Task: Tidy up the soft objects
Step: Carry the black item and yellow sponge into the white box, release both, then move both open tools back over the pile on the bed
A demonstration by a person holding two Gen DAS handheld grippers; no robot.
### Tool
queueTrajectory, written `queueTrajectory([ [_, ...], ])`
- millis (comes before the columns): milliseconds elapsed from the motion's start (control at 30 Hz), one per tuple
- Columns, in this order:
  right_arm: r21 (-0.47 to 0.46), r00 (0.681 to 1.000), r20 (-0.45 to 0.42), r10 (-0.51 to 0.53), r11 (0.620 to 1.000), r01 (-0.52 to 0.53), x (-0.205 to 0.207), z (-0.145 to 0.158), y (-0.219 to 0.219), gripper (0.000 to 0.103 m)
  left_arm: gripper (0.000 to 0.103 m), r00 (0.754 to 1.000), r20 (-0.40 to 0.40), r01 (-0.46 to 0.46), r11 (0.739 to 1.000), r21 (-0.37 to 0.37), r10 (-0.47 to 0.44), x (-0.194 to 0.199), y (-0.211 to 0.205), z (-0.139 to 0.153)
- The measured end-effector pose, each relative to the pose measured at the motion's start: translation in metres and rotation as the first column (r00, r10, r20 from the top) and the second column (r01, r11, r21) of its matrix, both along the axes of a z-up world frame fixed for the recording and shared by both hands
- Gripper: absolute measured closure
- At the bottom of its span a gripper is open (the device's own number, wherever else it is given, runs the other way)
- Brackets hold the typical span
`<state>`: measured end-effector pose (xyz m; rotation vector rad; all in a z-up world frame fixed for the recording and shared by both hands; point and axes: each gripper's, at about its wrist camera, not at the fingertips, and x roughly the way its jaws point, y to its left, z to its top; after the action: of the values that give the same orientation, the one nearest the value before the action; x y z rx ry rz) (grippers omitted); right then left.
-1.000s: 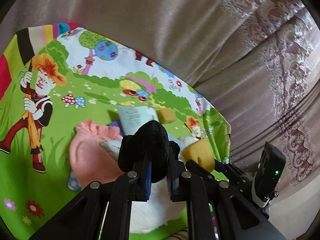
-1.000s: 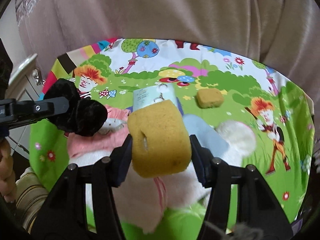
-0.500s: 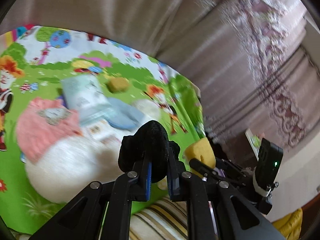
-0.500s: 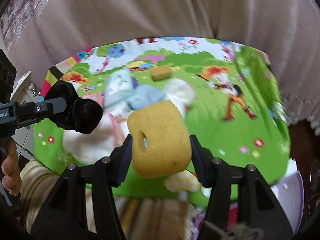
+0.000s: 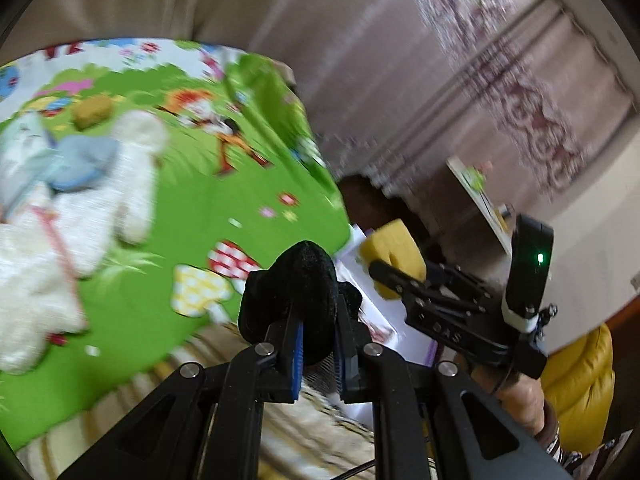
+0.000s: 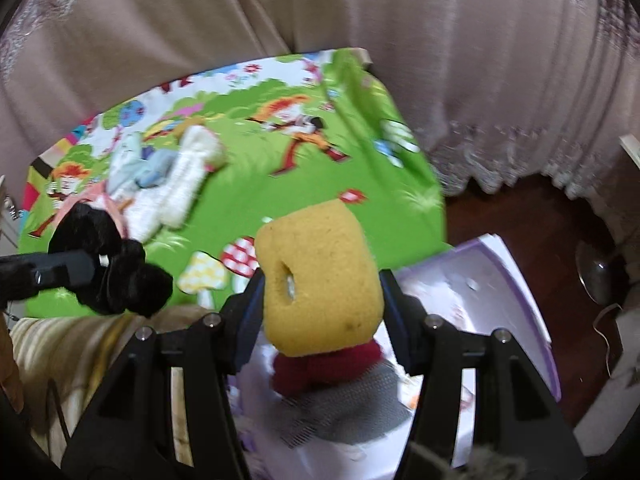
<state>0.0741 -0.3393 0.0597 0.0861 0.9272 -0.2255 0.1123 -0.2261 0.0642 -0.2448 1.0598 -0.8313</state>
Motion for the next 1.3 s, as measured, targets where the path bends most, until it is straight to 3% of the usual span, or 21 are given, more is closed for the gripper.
queueTrajectory([
  [367, -0.074, 0.989, -0.013, -0.148, 0.986, 0.147, -0.043, 0.002, -0.049, 0.044, 0.088, 0.987, -0.035, 0.161, 0.986, 0.036, -0.16, -0.028, -0.066, -0.017],
  [467, -0.086, 0.984, -0.024, -0.178, 0.981, 0.176, -0.047, 0.001, -0.056, 0.041, 0.069, 0.984, -0.059, 0.171, 0.984, 0.047, -0.168, -0.026, -0.069, -0.024],
  [533, -0.089, 0.98, -0.032, -0.195, 0.977, 0.191, -0.049, -0.001, -0.059, 0.03, 0.058, 0.982, -0.077, 0.176, 0.984, 0.04, -0.173, -0.025, -0.07, -0.028],
  [600, -0.08, 0.979, -0.033, -0.201, 0.977, 0.198, -0.05, -0.002, -0.061, 0.019, 0.054, 0.982, -0.077, 0.177, 0.983, 0.045, -0.174, -0.025, -0.071, -0.029],
  [700, -0.067, 0.98, -0.029, -0.198, 0.978, 0.195, -0.049, -0.002, -0.061, 0.018, 0.052, 0.984, -0.07, 0.167, 0.985, 0.053, -0.163, -0.025, -0.07, -0.029],
  [1067, -0.031, 0.989, -0.026, -0.147, 0.989, 0.146, -0.035, 0.0, -0.037, 0.017, 0.05, 0.998, -0.052, 0.023, 0.998, 0.054, -0.02, -0.003, -0.012, -0.02],
  [1300, -0.012, 0.995, -0.024, -0.092, 0.996, 0.092, -0.02, 0.002, -0.016, 0.017, 0.049, 0.979, -0.048, -0.196, 0.98, 0.024, 0.197, 0.026, 0.07, -0.012],
])
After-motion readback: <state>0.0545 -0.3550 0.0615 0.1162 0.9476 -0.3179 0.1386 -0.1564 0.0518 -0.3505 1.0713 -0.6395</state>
